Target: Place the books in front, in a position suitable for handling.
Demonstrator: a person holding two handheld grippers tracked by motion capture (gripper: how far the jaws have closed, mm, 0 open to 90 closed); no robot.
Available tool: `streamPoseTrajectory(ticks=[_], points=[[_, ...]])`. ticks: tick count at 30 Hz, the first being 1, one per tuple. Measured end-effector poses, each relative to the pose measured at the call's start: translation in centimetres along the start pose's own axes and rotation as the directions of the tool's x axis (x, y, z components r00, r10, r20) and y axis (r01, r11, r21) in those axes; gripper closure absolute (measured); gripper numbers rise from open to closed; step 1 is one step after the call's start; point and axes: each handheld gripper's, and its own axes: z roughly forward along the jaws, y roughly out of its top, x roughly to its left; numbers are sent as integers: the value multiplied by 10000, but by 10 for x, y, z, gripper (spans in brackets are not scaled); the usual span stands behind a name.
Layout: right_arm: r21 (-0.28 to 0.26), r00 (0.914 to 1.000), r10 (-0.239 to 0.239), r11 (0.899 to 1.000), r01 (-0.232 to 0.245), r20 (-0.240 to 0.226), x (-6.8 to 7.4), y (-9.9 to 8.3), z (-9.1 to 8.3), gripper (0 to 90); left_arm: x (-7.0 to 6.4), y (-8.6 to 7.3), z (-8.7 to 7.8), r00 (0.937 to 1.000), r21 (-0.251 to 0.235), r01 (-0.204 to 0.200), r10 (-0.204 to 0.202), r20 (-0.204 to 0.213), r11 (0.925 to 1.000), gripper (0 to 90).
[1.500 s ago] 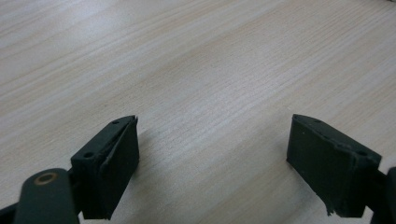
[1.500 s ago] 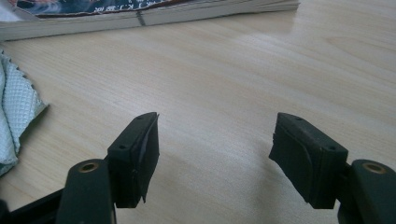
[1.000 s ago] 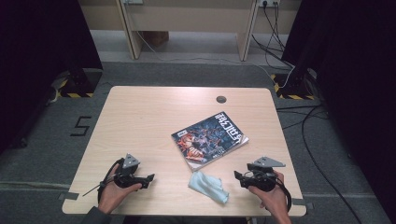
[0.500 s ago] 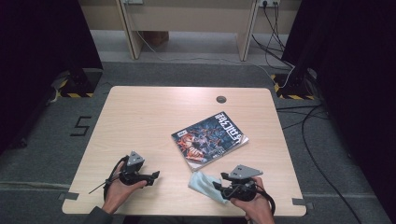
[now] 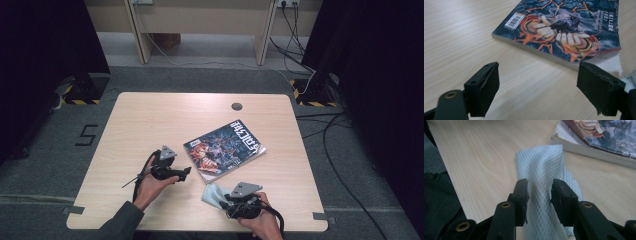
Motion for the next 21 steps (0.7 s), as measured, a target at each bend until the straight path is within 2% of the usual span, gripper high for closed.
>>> streamPoseTrajectory(ticks=[3,6,7,9,12,15,16,18,20,21], points=[[149,9999,-133,9998,134,-45,-1,-2,2,696,-5,10,13,9997,132,-243,243,31,9996,179],[434,9998,-222,9988,223,-22,0,-4,3,715,-6,18,25,9984,174,-504,509,-255,9986,185],[452,9997,-248,9987,248,-8,0,-4,3,723,-5,22,29,9980,168,-489,495,-391,9987,189],[485,9995,-323,9983,325,-42,-2,-5,3,736,-5,27,38,9985,126,-354,359,-402,9993,190],[596,9998,-176,9981,175,9,-4,-6,1,750,-7,34,47,9979,355,-464,479,-444,9983,190],[751,9994,-34,9972,8,335,-11,-9,-5,767,-6,38,60,9964,576,-557,592,-613,9968,195],[751,9994,-34,9972,8,335,-11,-9,-5,767,-6,38,60,9964,576,-557,592,-613,9968,195],[857,9982,-46,9963,-5,595,-17,-12,-11,777,-4,38,64,9952,689,-633,681,-700,9956,196],[908,9965,59,9958,-134,830,-22,-14,-15,782,-2,37,67,9959,794,-545,600,-683,9954,196],[1011,9913,79,9946,-213,1312,-31,-17,-22,783,0,37,66,9969,895,-478,530,-573,9948,195]])
